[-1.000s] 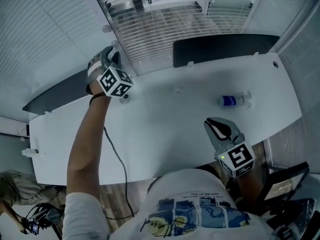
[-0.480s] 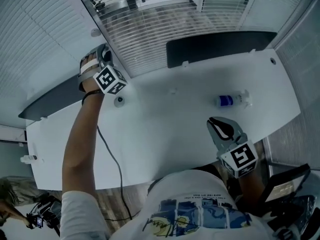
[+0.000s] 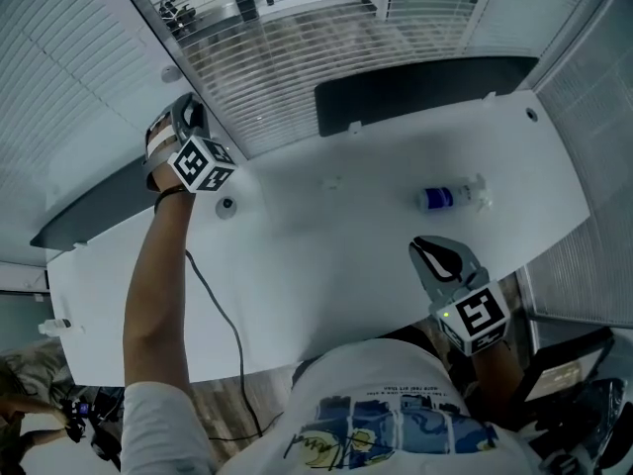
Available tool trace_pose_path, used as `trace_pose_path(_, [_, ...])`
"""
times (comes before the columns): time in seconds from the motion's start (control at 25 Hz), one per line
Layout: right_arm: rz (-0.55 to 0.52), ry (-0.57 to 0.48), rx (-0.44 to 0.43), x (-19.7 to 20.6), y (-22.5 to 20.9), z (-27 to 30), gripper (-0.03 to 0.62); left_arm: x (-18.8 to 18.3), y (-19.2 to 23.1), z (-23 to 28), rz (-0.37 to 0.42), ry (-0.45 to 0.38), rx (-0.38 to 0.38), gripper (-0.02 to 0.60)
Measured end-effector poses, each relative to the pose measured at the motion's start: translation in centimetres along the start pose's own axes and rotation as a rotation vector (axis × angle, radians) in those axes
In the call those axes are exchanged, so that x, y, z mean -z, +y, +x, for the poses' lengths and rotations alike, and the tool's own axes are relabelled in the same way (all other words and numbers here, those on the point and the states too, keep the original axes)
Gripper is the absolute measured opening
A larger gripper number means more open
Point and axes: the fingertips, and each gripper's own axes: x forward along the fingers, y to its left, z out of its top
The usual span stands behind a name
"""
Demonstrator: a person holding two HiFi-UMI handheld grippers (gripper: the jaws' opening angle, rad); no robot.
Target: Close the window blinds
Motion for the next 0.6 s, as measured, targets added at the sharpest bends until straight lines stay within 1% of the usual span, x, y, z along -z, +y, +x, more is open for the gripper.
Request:
trace_pose_path(0.08, [0.0,0.001,0.001,0.0,-0.1,0.0,0.017,0.0,0.3,0.0,-0.088,-0.007,0.0,0.126])
trace_pose_path(0.12, [0.0,0.0,0.0,0.0,-0.1,0.0,0.017,0.1,0.5,-0.1,-0.147,-0.009,0.001,0.126])
trace_pose_path(0.24, [0.0,-0.002,-0.003,-0.1,-0.1,0.0,0.017,0.2,1.0,-0.2,-0.371,-0.006,0.016,0.126])
trace_pose_path(0.28, [-0.001,-0.001,-0.005,-0.1,-0.1,0.0,0.017,0.2,1.1,-0.3,-0.461,-0.005,0.024,0.126])
trace_pose_path(0.4, [-0.006,-0.004,-0.012,-0.2,-0.1,0.0,0.017,0.6,1.5,-0.5,-0.767,-0.014,0.047,0.126])
trace_pose_path(0.6, [-0.011,-0.008,-0.014,-0.4,-0.3,0.1,0.017,1.3,2.1,-0.6,-1.251,-0.086,0.078,0.126])
